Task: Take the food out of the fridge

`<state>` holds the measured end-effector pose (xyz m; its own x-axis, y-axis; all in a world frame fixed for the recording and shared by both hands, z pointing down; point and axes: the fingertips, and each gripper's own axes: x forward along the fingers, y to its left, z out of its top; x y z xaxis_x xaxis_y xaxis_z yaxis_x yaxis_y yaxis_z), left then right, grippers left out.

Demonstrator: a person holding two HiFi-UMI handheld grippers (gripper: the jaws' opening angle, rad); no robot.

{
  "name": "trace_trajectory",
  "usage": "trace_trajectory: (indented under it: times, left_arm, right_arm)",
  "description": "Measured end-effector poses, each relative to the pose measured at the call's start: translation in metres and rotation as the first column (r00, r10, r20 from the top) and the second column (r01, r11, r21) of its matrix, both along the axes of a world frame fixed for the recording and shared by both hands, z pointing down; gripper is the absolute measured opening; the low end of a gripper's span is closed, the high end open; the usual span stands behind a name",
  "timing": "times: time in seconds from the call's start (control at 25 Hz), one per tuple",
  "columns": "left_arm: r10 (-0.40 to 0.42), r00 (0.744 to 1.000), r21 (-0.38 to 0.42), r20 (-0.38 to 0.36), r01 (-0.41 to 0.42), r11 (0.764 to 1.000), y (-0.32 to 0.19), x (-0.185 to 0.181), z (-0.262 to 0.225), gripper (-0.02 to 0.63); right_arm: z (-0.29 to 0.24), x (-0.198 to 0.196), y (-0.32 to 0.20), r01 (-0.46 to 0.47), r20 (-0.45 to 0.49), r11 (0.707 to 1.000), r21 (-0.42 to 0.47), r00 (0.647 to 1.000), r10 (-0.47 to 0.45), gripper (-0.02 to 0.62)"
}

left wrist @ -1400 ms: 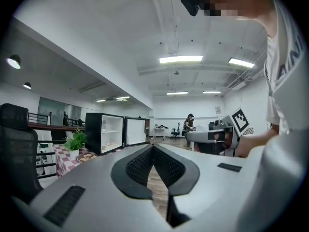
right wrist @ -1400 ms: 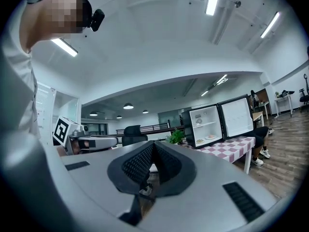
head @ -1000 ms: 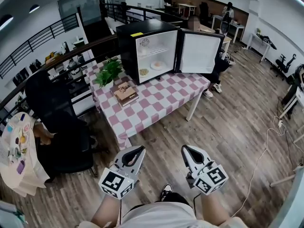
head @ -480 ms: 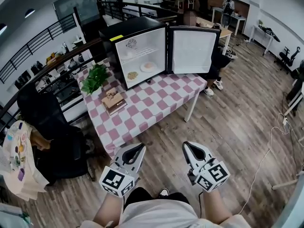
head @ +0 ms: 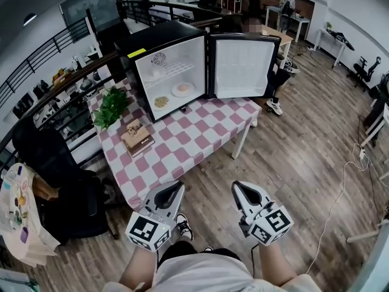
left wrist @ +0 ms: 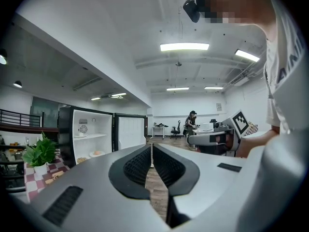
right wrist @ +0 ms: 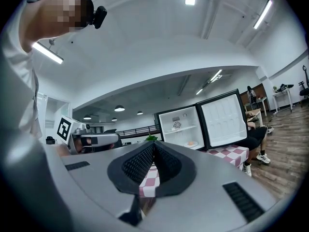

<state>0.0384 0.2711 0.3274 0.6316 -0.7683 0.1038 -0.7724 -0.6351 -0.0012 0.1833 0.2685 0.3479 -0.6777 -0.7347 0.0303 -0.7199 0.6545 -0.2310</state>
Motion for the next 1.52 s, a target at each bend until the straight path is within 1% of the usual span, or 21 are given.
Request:
trace_trajectory:
  times: [0.2,0.44,0.6,0.8,0.88,1.04,1.2,1.36,1.52]
  left_arm:
    - [-0.001,1.0,0.003,-0.021,0.001,1.0,-0.044,-0.022,0.001,0.003]
    - [0.016,0.999,-0.004,-0.038,-0.016,1.0,-0.106,-0.061,-0.002,0.003]
    - [0.012,0.999,-0.004,-0.044,-0.013,1.0,-0.148,-0.094,-0.001,0.003]
    - [-0.021,0.998,-0.028,-0.056,0.02,0.999,-0.192,-0.141,0.009,0.003]
    - [-0.028,0.998,-0.036,-0.057,0.026,0.999,-0.206,-0.153,0.016,0.003]
    - [-0.035,0.997,-0.048,-0.062,0.032,0.998,-0.225,-0.163,0.021,0.003]
    - [-0.055,0.997,-0.061,-0.06,0.052,0.997,-0.244,-0.168,0.026,0.003]
    - [-0.087,0.993,-0.058,-0.083,0.082,0.995,-0.267,-0.164,0.025,0.003]
    - [-0.13,0.99,-0.069,-0.063,0.126,0.99,-0.293,-0.149,0.03,0.003]
  right_arm:
    - [-0.002,-0.024,-0.045,0.008,-0.022,1.0,0.001,1.0,-0.008,0.02]
    - [-0.01,-0.07,-0.111,0.014,-0.028,1.0,-0.001,0.999,-0.014,0.02]
    - [-0.008,-0.103,-0.153,0.019,-0.039,1.0,-0.016,0.999,-0.02,0.02]
    - [-0.002,-0.146,-0.197,0.034,-0.063,0.999,-0.032,0.997,-0.036,0.02]
    - [0.0,-0.161,-0.211,0.043,-0.065,0.998,-0.038,0.997,-0.045,0.02]
    - [0.007,-0.178,-0.235,0.061,-0.077,0.996,-0.065,0.995,-0.066,0.02]
    - [0.013,-0.183,-0.259,0.078,-0.077,0.994,-0.081,0.993,-0.085,0.02]
    - [0.021,-0.177,-0.289,0.096,-0.057,0.989,-0.11,0.993,-0.103,0.02]
    - [0.038,-0.159,-0.323,0.115,-0.045,0.978,-0.173,0.991,-0.125,0.02]
